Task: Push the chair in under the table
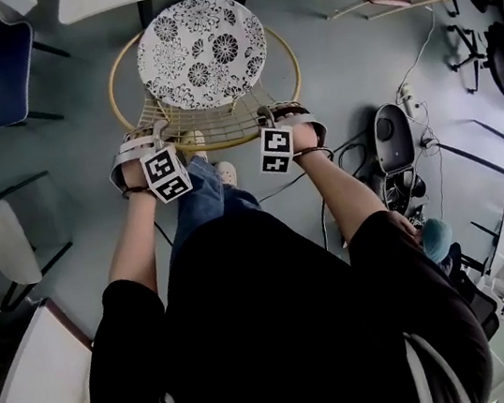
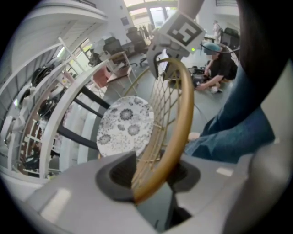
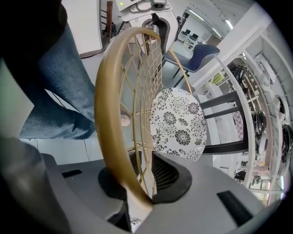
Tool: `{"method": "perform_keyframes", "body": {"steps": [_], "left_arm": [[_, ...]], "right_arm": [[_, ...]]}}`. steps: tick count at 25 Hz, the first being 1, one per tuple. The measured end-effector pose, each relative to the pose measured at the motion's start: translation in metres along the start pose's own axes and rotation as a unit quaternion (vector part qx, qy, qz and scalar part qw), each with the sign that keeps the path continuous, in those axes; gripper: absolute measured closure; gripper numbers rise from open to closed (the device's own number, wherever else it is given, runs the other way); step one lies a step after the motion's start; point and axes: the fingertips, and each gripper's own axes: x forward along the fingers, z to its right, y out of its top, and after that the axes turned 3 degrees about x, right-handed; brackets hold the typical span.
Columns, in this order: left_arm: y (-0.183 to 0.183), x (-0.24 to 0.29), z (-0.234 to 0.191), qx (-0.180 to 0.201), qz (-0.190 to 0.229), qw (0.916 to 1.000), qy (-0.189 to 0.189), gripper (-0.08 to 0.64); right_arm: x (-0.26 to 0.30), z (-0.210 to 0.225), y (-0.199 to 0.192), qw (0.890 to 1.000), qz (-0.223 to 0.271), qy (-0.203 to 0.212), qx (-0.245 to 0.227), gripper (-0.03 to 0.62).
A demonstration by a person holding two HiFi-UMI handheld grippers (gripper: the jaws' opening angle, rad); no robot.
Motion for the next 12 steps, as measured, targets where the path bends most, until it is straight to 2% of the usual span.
{"method": "perform_keyframes", "body": {"steps": [12], "left_arm": [[0.0009,0.0099,-0.0039,0.02,0.012,0.9996,-0.013,0.394]], "right_arm": [[0.0093,0.0063,-0.0033,1.0,-0.005,0.001,-0.012,0.525]]}}
